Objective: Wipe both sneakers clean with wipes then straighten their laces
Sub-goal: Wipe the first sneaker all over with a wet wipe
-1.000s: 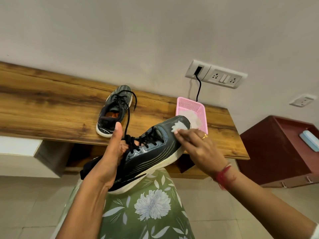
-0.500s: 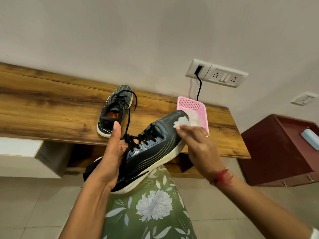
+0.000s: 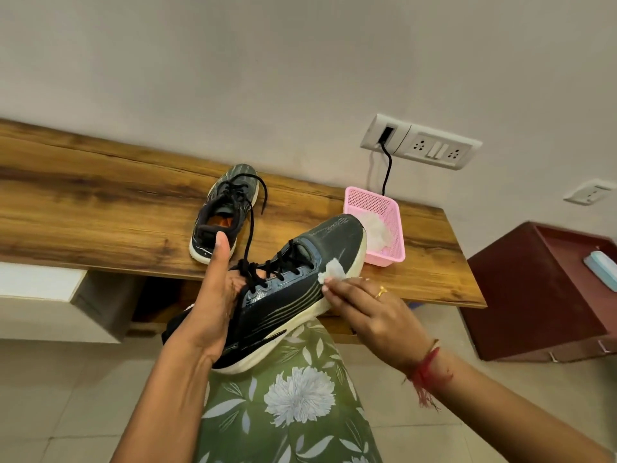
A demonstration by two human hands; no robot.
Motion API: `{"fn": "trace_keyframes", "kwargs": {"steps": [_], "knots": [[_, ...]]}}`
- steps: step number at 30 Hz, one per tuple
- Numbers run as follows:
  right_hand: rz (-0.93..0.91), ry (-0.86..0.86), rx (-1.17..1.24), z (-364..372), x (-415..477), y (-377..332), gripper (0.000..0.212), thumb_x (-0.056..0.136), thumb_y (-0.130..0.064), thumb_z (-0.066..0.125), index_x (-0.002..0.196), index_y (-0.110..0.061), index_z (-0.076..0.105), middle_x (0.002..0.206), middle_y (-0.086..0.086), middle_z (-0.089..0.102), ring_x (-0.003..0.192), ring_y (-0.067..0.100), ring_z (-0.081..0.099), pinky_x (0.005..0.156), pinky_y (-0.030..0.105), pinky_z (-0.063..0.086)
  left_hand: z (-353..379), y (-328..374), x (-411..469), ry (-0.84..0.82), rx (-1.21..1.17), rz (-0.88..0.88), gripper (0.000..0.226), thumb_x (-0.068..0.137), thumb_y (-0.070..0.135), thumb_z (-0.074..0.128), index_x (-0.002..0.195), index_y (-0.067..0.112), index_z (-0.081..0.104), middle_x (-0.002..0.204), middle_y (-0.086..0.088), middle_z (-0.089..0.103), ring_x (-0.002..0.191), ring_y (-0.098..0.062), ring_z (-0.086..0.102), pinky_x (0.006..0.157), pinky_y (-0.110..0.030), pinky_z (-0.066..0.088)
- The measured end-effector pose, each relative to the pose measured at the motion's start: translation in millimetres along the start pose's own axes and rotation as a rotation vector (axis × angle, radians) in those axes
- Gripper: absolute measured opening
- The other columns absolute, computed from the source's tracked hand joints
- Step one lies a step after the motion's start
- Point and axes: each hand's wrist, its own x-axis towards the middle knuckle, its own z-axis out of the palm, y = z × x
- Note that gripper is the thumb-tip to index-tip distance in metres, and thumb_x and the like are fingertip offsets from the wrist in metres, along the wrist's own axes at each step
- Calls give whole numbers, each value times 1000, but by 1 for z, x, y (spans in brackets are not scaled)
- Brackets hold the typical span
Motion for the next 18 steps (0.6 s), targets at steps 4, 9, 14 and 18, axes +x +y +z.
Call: {"fn": "trace_keyframes", "kwargs": {"steps": [4,9,14,18], "knots": [[325,164,-10,-8,17,23,33,87,-4,46,114,4,63,110,19,64,99,29,56,76,39,55,3,3,-2,-37,-39,-4,86,70,73,19,79,13,79,93,-8,75,85,-8,72,64,-16,53],[133,44,13,7,4,-16,32,87,-8,49,114,1,63,111,16,64,99,24,58,86,32,50,1,1,0,-40,-48,21,85,73,74,20,81,13,79,98,-13,74,94,-17,71,79,-29,51],[211,58,-20,2,11,5,30,81,-1,62,112,0,64,110,16,64,97,29,60,77,37,55,-5,-5,3,-42,-54,-11,93,70,78,23,103,7,72,105,-17,72,103,-24,68,91,-38,46],[362,147,46,10,17,-14,31,82,-2,54,111,0,65,108,14,65,93,26,59,75,35,55,-2,-4,3,-75,-69,-8,96,70,77,22,106,1,68,106,-19,71,102,-24,69,86,-36,48]]}}
